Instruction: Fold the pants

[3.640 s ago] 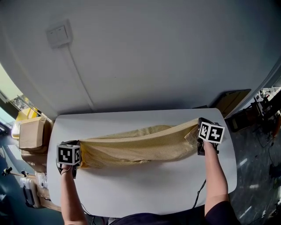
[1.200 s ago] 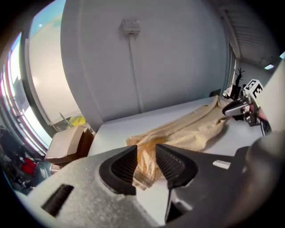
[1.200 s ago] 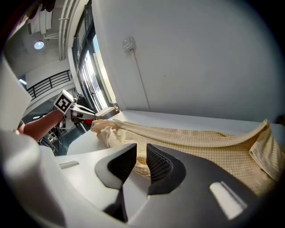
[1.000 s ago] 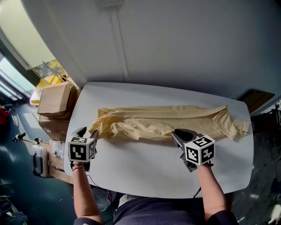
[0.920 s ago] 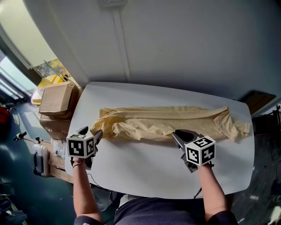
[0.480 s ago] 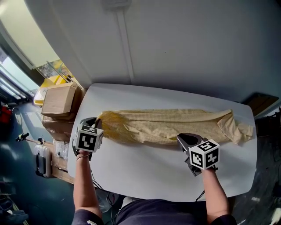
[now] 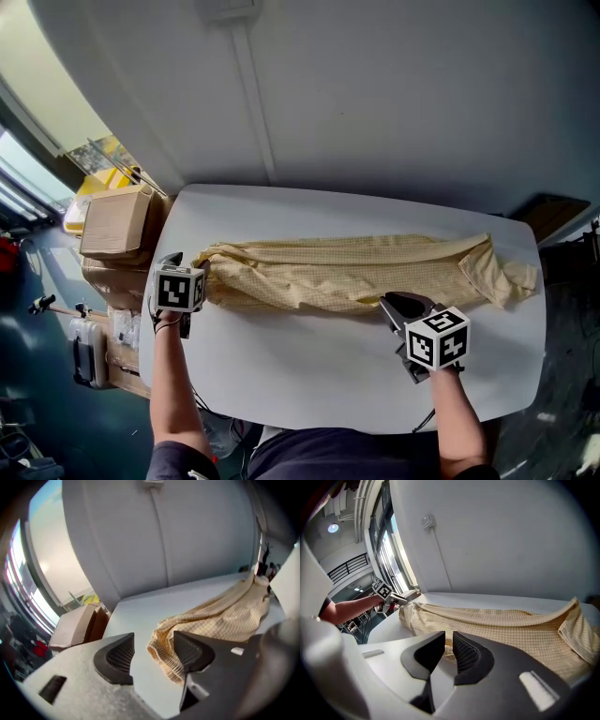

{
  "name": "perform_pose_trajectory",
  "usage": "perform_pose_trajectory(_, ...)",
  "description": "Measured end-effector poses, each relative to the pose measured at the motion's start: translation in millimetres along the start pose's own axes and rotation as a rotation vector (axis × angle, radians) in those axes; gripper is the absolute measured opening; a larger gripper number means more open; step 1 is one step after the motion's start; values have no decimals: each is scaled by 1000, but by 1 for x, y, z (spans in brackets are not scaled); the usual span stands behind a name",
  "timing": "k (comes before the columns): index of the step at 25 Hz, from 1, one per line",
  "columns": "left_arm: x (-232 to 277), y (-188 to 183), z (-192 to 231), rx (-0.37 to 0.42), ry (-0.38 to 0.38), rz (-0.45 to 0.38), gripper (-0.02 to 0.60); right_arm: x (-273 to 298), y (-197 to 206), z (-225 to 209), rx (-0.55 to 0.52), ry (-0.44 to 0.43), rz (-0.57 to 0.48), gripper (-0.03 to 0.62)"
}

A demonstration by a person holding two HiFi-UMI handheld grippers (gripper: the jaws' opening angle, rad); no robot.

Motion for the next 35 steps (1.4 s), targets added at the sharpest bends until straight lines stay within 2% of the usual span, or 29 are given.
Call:
perform_pose_trajectory(2, -11, -2, 12, -104, 20, -53, 267, 1, -4, -3, 9, 8, -24, 54)
perform_pose_trajectory(3, -18, -4, 16, -125, 13, -77, 258, 2, -7, -4, 8, 10, -36, 54)
perform_pose_trajectory(5, -33, -7, 16, -112, 1, -120, 201, 4, -12, -4, -5, 16, -49, 54)
perform_pose_trajectory(7, -50, -9, 0, -63, 44, -147, 135, 8, -17, -3, -23, 13, -47, 55)
perform_pose_trajectory(9, -64, -7, -34, 13, 166, -141, 59, 12, -19, -1, -26, -1, -41, 60)
perform_pose_trajectory(12, -73, 4, -96, 176, 355, -97, 47, 18, -16, 2, -30, -23, -14, 72)
perform_pose_trajectory(15, -69, 18, -127, 288, 415, -49, 78, 20, -12, 13, -65, -45, 12, 89)
perform_pose_trajectory(17, -67, 23, -127, 273, 432, -33, 91, 18, -13, 23, -93, -65, 11, 89)
perform_pose_trajectory(19, -66, 27, -119, 215, 440, -30, 91, 19, -15, 35, -112, -92, 3, 91)
perform_pose_trajectory(23, -66, 36, -105, 153, 412, -15, 87, 34, -17, 53, -124, -148, -5, 87)
perform_pose_trajectory(28, -80, 42, -95, 76, 366, -21, 16, 54, -24, 84, -157, -267, -8, 83)
perform_pose_trajectory(32, -82, 42, -79, 76, 362, -49, 2, 80, -28, 109, -187, -340, 34, 84)
perform_pose_trajectory(35, -77, 46, -56, 103, 383, -58, 32, 103, -26, 137, -186, -361, 58, 84)
Point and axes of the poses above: the fingertips, and each gripper's own axes: x forward along the fingers, z to its left, y out of its underside, the point moved 7 cm from there along -x, backward along the fingers, and after that the axes turned 11 degrees about -y, right-handed, at the moved point
